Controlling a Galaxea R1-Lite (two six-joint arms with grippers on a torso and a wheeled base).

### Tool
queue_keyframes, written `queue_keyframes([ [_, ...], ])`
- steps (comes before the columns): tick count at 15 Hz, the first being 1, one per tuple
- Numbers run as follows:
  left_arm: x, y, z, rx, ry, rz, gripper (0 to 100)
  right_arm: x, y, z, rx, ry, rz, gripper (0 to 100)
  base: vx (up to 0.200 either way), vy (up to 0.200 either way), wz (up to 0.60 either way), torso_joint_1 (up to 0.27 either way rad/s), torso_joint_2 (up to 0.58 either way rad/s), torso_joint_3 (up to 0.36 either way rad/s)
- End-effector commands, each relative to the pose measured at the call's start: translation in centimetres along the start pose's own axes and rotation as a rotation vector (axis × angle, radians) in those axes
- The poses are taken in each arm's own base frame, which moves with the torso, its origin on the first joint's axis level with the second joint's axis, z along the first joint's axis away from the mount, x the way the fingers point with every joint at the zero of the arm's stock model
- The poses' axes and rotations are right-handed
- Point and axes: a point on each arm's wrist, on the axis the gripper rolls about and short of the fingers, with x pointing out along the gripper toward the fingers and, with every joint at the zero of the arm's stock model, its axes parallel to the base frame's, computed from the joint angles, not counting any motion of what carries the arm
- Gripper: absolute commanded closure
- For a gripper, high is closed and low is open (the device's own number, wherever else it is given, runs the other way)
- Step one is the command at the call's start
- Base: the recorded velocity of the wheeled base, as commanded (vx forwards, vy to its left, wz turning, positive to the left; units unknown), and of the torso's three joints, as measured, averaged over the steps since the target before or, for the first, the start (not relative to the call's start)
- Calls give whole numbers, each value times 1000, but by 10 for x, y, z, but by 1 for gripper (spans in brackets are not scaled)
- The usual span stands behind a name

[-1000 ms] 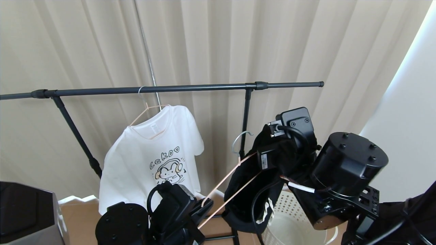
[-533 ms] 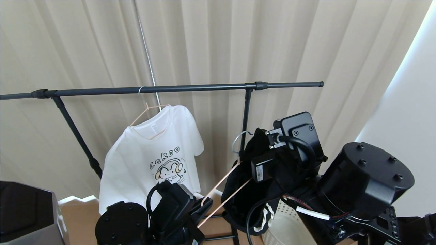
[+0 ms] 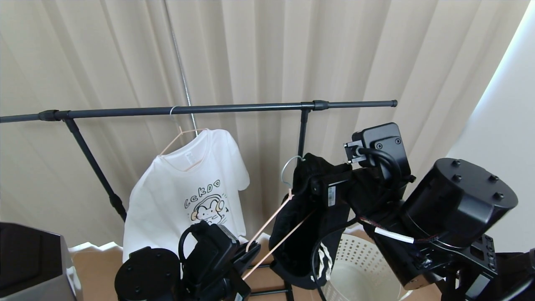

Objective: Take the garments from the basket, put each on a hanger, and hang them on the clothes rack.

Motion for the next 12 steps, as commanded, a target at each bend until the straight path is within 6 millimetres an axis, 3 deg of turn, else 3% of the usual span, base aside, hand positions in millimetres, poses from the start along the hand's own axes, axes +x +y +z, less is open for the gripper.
queue_keyframes([
  [1, 0, 0, 1, 3, -4, 0, 100, 4, -2, 2, 5, -6, -15, 0, 0, 0, 0, 0, 0, 0],
  [6, -4, 0, 7, -2, -29, -1, 100, 18, 8, -8, -2, 11, -21, 0, 0, 0, 0, 0, 0, 0],
  [12, -4, 0, 8, -4, -37, -1, 100, 22, 14, -18, -13, 31, -13, 0, 0, 0, 0, 0, 0, 0],
])
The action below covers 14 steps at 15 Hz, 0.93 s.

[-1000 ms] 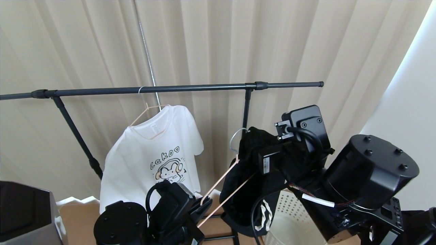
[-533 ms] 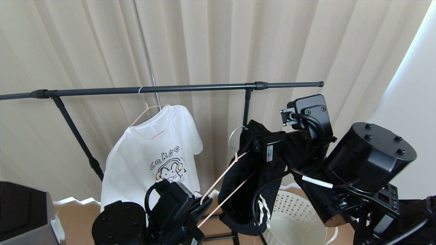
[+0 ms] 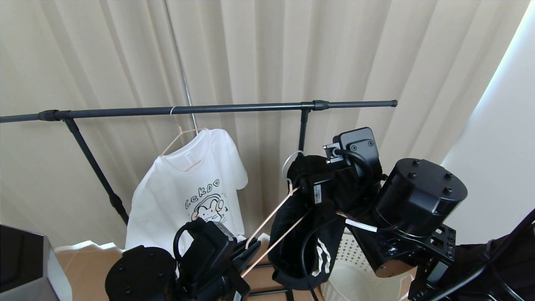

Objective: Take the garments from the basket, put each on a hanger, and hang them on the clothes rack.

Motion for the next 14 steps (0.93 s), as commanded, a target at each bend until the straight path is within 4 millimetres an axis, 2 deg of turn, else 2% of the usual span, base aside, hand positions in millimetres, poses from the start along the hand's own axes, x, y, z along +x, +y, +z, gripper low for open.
queue_keyframes([
  [1, 0, 0, 1, -2, -6, 2, 100, 1, 2, -4, -10, 11, 3, 0, 0, 0, 0, 0, 0, 0],
  [14, 10, 25, 6, -45, -39, 99, 100, -8, 8, -2, -10, 10, 22, 0, 0, 0, 0, 0, 0, 0],
])
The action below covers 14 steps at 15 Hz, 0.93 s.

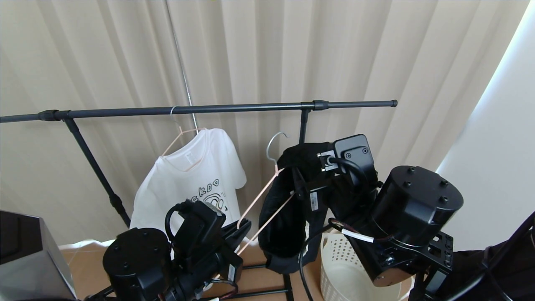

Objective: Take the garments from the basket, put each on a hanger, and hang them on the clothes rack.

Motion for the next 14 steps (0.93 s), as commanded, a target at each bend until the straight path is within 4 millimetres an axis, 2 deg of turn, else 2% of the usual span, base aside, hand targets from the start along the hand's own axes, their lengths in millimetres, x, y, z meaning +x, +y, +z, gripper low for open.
queue_keyframes([
  [1, 2, 2, 1, -2, -5, 9, 100, -3, 2, 2, 2, -3, 5, 0, 0, 0, 0, 0, 0, 0],
  [5, 3, 3, 2, -22, -12, 14, 100, -9, 5, 4, 6, -9, 21, 0, 0, 0, 0, 0, 0, 0],
  [6, 3, 7, 2, -22, -11, 25, 100, -19, 4, 7, 4, -10, 44, 0, 0, 0, 0, 0, 0, 0],
  [9, 3, 12, 1, -34, -10, 38, 100, -26, -5, 16, 18, -27, 49, 0, 0, 0, 0, 0, 0, 0],
  [11, 2, 23, -1, -38, -9, 1, 100, -30, -24, 22, 16, -38, 82, 0, 0, 0, 0, 0, 0, 0],
  [14, -4, 43, -3, -41, -14, -60, 100, -46, -60, 32, -18, -14, 174, 0, 0, 0, 0, 0, 0, 0],
])
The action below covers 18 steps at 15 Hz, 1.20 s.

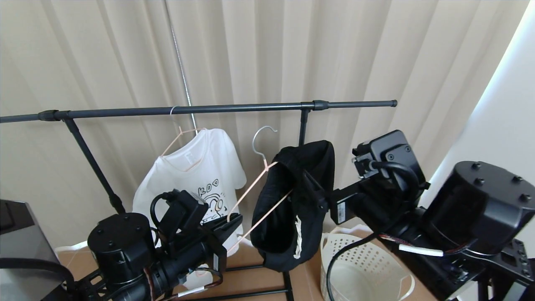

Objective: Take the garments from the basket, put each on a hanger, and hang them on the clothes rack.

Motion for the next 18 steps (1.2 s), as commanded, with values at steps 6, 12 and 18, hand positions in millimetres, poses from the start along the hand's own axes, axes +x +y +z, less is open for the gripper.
queue_keyframes([
  [6, -28, 35, -15, 46, 34, -184, 100, -54, -85, 38, -24, 228, 426, 0, 0, 0, 0, 0, 0, 0],
  [12, -44, 29, -26, 116, 58, -326, 100, -19, -102, 41, -223, 542, 804, 0, 0, 0, 0, 0, 0, 0],
  [18, -48, 15, -26, 128, 62, -383, 100, 30, -102, 23, -423, 599, 1032, 0, 0, 0, 0, 0, 0, 0],
])
